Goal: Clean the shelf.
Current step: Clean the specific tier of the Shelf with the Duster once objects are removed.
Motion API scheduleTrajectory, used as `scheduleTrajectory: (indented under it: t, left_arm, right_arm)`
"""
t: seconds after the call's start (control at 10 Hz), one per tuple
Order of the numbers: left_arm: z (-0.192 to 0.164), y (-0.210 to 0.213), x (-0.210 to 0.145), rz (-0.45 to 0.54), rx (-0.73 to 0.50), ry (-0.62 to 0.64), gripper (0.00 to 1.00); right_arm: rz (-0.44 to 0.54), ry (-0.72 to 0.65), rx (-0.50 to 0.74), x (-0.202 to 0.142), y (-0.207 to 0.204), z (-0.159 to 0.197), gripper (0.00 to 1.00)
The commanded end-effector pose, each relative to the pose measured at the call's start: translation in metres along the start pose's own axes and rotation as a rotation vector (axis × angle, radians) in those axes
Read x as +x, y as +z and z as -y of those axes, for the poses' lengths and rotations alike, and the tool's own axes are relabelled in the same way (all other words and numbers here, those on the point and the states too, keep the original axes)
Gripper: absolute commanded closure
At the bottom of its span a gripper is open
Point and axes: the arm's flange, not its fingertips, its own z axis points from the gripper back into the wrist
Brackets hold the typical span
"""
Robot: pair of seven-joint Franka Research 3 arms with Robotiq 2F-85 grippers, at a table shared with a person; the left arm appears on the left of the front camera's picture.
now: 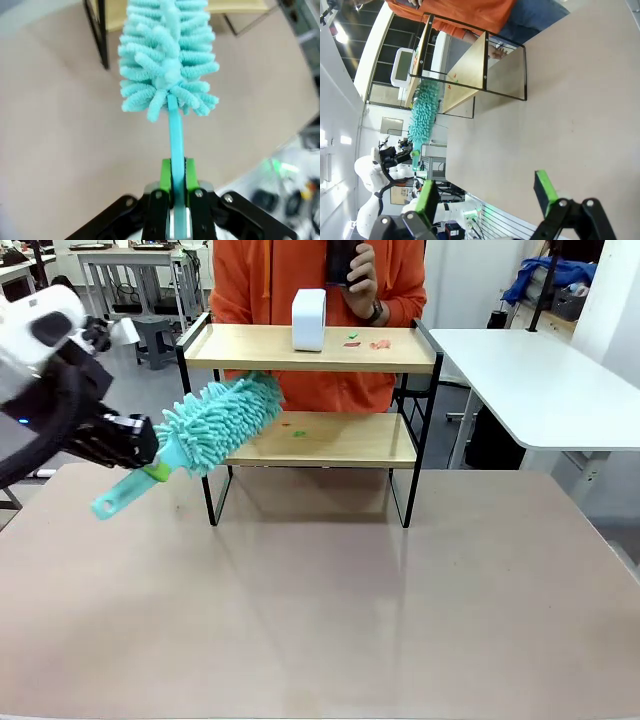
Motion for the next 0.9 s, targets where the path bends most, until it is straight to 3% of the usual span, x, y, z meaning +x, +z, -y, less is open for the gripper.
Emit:
scheduleTrajectory:
  t: [0.0,0.3,0.8]
  left_arm:
    - [0.0,-0.03,0.0,0.047,0.16,0.11,0.88]
    - [0.008,-0.058,0.022,0.054,0.298,0.114,0.88]
    - [0.024,-0.085,0.048,-0.002,0.301,0.066,0.88]
  right_arm:
    - [0.012,0.025,0.015,0.003,-0.001,-0.001,0.0]
    - [0.012,0.025,0.015,0.003,-0.001,-0.001,0.0]
    - [0.012,0.025,0.015,0.003,-0.001,-0.001,0.0]
